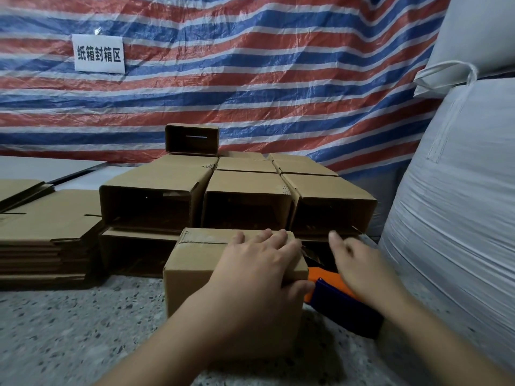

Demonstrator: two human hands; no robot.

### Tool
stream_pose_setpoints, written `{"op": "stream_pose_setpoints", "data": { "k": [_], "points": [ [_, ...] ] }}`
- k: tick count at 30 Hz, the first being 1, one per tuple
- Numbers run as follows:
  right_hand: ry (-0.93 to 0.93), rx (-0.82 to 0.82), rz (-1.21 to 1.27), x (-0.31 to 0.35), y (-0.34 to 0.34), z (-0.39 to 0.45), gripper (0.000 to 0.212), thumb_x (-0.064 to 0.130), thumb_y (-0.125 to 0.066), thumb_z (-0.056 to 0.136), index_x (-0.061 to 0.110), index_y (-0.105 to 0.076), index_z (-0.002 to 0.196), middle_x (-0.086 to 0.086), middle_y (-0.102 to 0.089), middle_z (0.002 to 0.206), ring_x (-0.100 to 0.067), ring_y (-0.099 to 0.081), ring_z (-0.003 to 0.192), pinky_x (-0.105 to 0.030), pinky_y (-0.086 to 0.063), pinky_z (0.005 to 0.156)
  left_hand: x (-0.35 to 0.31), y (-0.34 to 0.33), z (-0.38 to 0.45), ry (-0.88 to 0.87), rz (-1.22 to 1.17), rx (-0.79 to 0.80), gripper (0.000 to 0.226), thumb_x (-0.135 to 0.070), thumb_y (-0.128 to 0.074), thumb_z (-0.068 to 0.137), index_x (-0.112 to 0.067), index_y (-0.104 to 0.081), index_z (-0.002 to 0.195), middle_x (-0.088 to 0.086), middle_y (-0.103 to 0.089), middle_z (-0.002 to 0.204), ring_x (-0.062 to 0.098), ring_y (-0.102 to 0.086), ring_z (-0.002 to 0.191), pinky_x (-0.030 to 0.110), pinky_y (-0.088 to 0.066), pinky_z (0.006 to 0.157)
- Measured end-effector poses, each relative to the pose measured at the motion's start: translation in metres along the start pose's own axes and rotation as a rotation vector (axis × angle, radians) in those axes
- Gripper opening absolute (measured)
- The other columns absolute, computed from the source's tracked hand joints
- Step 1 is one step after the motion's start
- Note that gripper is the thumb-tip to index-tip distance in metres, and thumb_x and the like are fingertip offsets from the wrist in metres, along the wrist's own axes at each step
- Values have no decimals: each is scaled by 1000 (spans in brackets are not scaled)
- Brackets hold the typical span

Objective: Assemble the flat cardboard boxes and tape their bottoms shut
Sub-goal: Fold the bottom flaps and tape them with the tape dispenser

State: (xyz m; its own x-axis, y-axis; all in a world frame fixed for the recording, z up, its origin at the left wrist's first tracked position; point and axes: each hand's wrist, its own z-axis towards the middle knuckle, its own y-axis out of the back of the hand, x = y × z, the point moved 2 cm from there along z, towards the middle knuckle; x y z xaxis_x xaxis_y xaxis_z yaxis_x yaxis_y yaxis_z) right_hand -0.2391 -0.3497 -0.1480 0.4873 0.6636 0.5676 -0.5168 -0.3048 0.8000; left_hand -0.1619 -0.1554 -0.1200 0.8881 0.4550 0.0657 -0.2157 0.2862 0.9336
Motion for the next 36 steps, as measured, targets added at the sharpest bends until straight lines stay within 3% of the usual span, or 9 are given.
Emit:
{"op": "stream_pose_setpoints", "data": {
  "k": [4,9,13,20,22,24,30,33,36],
  "points": [
    [-165,282,611,36,-5,-11,45,62,-36,102,23,-59,104,-6,-70,90,-17,-67,66,-27,-48,53,0,0,0,-7,27,-21,71,-71,-31,92,-36,-19,152,-5,-21,162,17,-16,149,48,-19,119],
    [-43,104,812,45,-28,-19,13,27,-52,105,20,-63,107,-1,-69,92,-14,-66,80,-26,-52,61,0,-2,1,-7,22,-21,70,-71,-30,92,-38,-16,152,-6,-22,162,17,-16,149,48,-18,120],
    [-61,59,988,49,-42,-28,9,25,-55,103,21,-62,106,-3,-72,93,-13,-74,76,-20,-54,53,-1,-3,1,-8,32,-18,71,-69,-31,93,-35,-15,153,-4,-20,162,18,-15,150,48,-18,120],
    [-164,212,986,42,-59,-41,19,35,-47,105,23,-56,118,-8,-68,111,-21,-67,94,-28,-54,59,1,-1,-1,8,-33,11,85,-73,-26,91,-24,-5,157,-3,-14,164,15,-10,150,44,-10,122],
    [-66,155,999,40,-54,-35,35,44,-35,107,25,-53,131,-6,-61,130,-20,-62,112,-34,-58,81,0,-1,-1,23,-65,13,83,-70,-19,92,-22,-3,157,-2,-15,164,13,-10,150,43,-11,122],
    [46,204,1070,42,-51,-31,62,62,-23,100,29,-40,150,4,-47,151,-15,-46,136,-43,-42,112,-1,2,-1,39,-109,16,79,-63,-12,91,-21,-2,157,0,-17,163,12,-12,150,42,-11,122],
    [84,410,1203,54,-64,-42,81,80,-25,82,44,-30,155,12,-46,152,-10,-51,133,-24,-50,91,-5,7,0,73,-174,48,75,-53,-12,89,-20,-8,157,2,-17,163,13,-13,150,44,-11,122],
    [-5,445,1139,50,-64,-46,79,82,-25,78,40,-54,139,8,-70,128,-14,-65,118,-30,-57,86,-3,11,-2,111,-297,-76,66,-53,-27,97,-24,-15,155,-1,-23,161,11,-22,146,45,-18,121],
    [24,359,1073,39,-62,-49,91,83,-17,80,37,-27,157,8,-37,161,-17,-32,148,-49,-31,120,0,24,-11,103,-492,-325,57,-50,-39,99,-26,-29,150,-9,-34,154,-7,-19,136,39,-19,122]
  ]
}}
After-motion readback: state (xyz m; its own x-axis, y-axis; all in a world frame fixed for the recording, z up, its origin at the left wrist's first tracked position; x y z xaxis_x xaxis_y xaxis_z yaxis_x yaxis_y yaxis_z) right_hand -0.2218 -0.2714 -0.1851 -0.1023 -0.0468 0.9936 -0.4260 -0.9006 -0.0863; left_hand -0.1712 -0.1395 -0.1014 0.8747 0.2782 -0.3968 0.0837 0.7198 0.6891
